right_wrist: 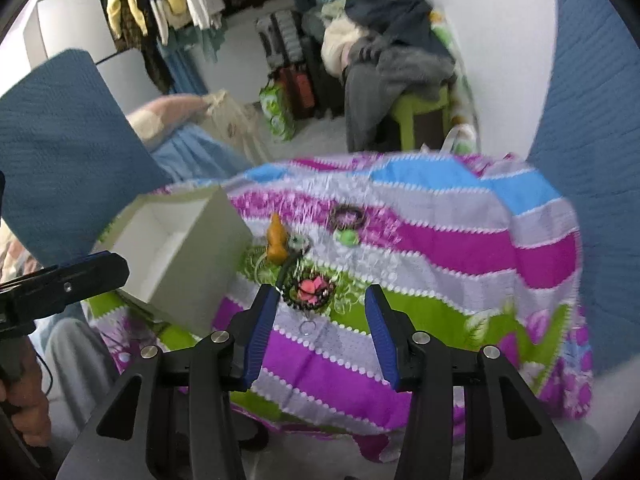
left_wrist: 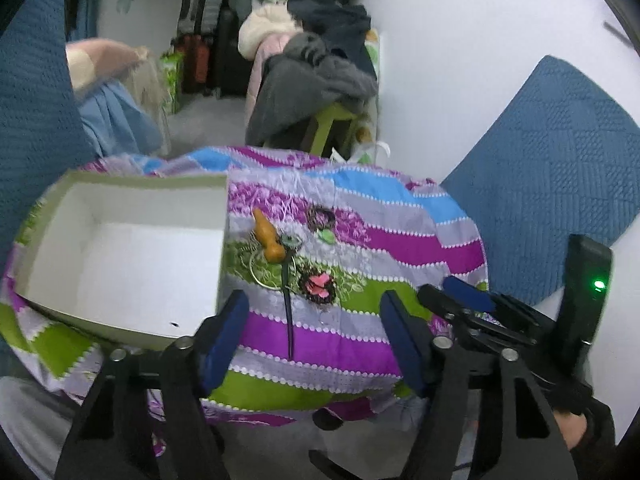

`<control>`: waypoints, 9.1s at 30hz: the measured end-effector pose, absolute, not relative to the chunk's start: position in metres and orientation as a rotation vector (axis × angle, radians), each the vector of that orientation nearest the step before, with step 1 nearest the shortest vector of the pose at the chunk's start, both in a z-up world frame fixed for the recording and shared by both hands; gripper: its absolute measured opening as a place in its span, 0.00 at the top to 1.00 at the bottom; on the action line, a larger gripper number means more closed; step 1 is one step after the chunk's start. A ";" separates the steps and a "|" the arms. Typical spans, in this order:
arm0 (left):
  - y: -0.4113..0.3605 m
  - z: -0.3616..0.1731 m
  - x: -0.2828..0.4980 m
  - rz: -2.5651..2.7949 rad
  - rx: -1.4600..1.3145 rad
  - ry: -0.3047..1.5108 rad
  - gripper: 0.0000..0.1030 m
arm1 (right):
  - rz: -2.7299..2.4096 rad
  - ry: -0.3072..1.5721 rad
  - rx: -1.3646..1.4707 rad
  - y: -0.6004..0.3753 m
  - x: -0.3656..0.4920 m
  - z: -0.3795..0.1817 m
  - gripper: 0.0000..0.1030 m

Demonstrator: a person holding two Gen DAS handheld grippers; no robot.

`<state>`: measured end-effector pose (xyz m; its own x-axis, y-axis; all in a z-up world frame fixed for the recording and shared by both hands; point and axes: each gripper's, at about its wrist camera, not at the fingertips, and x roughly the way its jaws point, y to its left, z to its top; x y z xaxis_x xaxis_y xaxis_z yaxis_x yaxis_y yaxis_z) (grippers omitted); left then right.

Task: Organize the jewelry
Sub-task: 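Move both tools down toward the jewelry beside the white box, then grasp the black coil hair tie with the left tool while the right tool grasps the beaded bracelet, then carry the hair tie and bracelet in both tools over the white box, then open both tools to drop the hair tie and bracelet into the box, then move both tools back toward the remaining jewelry on the sheet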

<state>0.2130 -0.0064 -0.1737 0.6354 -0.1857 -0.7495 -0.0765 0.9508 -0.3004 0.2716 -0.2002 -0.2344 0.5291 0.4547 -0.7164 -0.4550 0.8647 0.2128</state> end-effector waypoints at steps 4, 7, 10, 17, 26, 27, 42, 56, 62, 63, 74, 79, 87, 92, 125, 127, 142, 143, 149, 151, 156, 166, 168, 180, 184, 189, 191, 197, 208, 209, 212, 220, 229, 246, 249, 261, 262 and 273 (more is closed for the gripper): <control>-0.010 -0.198 0.226 -0.074 -0.342 0.928 0.44 | 0.576 0.895 -0.002 -0.193 0.294 -0.258 0.57; -0.014 -0.214 0.234 -0.082 -0.356 0.961 0.46 | 0.640 0.955 0.024 -0.187 0.313 -0.275 0.57; -0.017 -0.228 0.242 -0.096 -0.377 0.996 0.55 | 0.687 1.010 0.028 -0.180 0.328 -0.292 0.58; -0.019 -0.256 0.259 -0.109 -0.403 1.057 0.57 | 0.726 1.121 0.005 -0.166 0.355 -0.329 0.63; -0.021 -0.276 0.270 -0.099 -0.441 1.098 0.59 | 0.729 1.214 0.036 -0.162 0.373 -0.355 0.76; -0.021 -0.279 0.271 -0.090 -0.456 1.103 0.59 | 0.731 1.221 0.036 -0.161 0.374 -0.357 0.77; -0.032 -0.315 0.302 -0.031 -0.434 1.145 0.59 | 0.714 1.138 0.071 -0.186 0.372 -0.341 0.95; -0.039 -0.339 0.324 -0.029 -0.394 1.171 0.82 | 0.646 1.113 0.074 -0.215 0.380 -0.341 0.94; -0.037 -0.342 0.325 -0.035 -0.401 1.157 0.93 | 0.734 1.135 0.006 -0.194 0.373 -0.347 0.88; -0.036 -0.341 0.325 -0.034 -0.403 1.151 0.93 | 0.734 1.134 -0.010 -0.190 0.372 -0.349 0.82; -0.034 -0.314 0.313 -0.050 -0.380 1.104 0.93 | 0.684 1.090 -0.169 -0.167 0.372 -0.357 0.81; -0.030 -0.304 0.306 -0.054 -0.377 1.096 0.93 | 0.677 1.022 -0.379 -0.143 0.356 -0.357 0.88; -0.028 -0.291 0.297 -0.044 -0.366 1.079 0.94 | 0.661 0.995 -0.434 -0.133 0.348 -0.356 0.95; -0.028 -0.294 0.295 -0.040 -0.362 1.087 0.93 | 0.632 0.967 -0.341 -0.152 0.353 -0.339 0.95; -0.021 -0.229 0.274 -0.031 -0.319 1.003 0.93 | 0.511 0.817 0.000 -0.226 0.308 -0.244 0.95; -0.017 -0.216 0.268 -0.027 -0.316 0.989 0.93 | 0.489 0.821 0.001 -0.227 0.302 -0.235 0.95; 0.026 -0.114 0.242 -0.016 -0.316 0.884 0.93 | 0.436 0.735 0.009 -0.203 0.277 -0.135 0.95; 0.031 -0.107 0.243 -0.015 -0.314 0.873 0.93 | 0.438 0.723 0.006 -0.199 0.277 -0.128 0.95; 0.062 -0.071 0.241 -0.002 -0.311 0.826 0.93 | 0.460 0.663 0.003 -0.170 0.279 -0.089 0.95; 0.073 -0.063 0.240 0.005 -0.312 0.813 0.93 | 0.473 0.651 0.006 -0.157 0.280 -0.080 0.95; 0.110 -0.051 0.238 0.026 -0.305 0.803 0.93 | 0.497 0.637 0.009 -0.125 0.284 -0.067 0.95; 0.168 -0.091 0.238 0.052 -0.315 0.873 0.93 | 0.557 0.751 -0.011 -0.048 0.292 -0.104 0.95; 0.176 -0.105 0.237 0.054 -0.320 0.897 0.93 | 0.566 0.792 -0.017 -0.034 0.293 -0.119 0.95; 0.211 -0.197 0.239 0.064 -0.357 1.055 0.93 | 0.603 1.020 -0.052 0.017 0.299 -0.202 0.95; 0.215 -0.220 0.240 0.063 -0.359 1.095 0.93 | 0.602 1.086 -0.084 0.027 0.299 -0.227 0.94; 0.217 -0.233 0.239 0.062 -0.369 1.117 0.93 | 0.597 1.145 -0.094 0.031 0.300 -0.250 0.94; 0.218 -0.235 0.238 0.060 -0.374 1.120 0.92 | 0.595 1.159 -0.083 0.028 0.302 -0.252 0.94; 0.221 -0.220 0.239 0.044 -0.386 1.079 0.91 | 0.615 1.132 -0.047 0.020 0.305 -0.234 0.77; 0.209 -0.132 0.225 0.055 -0.368 0.905 0.60 | 0.699 0.935 -0.008 -0.001 0.294 -0.146 0.76; 0.207 -0.124 0.223 0.058 -0.368 0.891 0.60 | 0.706 0.920 -0.004 -0.003 0.292 -0.138 0.76; 0.199 -0.097 0.214 0.067 -0.362 0.842 0.60 | 0.726 0.858 0.002 -0.013 0.283 -0.111 0.76; 0.167 -0.040 0.180 0.089 -0.346 0.723 0.60 | 0.729 0.712 -0.003 -0.048 0.255 -0.058 0.76; 0.117 -0.017 0.146 0.057 -0.340 0.669 0.60 | 0.683 0.648 -0.016 -0.093 0.220 -0.045 0.76; 0.034 -0.059 0.134 -0.024 -0.358 0.710 0.60 | 0.601 0.672 -0.024 -0.171 0.191 -0.096 0.76; 0.027 -0.077 0.137 -0.024 -0.370 0.726 0.60 | 0.596 0.689 -0.025 -0.178 0.192 -0.117 0.76; 0.017 -0.156 0.166 -0.027 -0.386 0.817 0.61 | 0.563 0.758 -0.013 -0.195 0.210 -0.197 0.76; 0.015 -0.163 0.169 -0.027 -0.387 0.832 0.61 | 0.559 0.773 -0.008 -0.197 0.213 -0.204 0.76; -0.012 -0.228 0.204 -0.063 -0.390 0.962 0.63 | 0.580 0.881 -0.011 -0.196 0.250 -0.253 0.76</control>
<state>0.2042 -0.0122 -0.2280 0.5755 -0.2235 -0.7867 -0.1190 0.9288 -0.3510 0.2503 -0.1956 -0.2526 0.4938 0.4736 -0.7293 -0.4827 0.8469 0.2232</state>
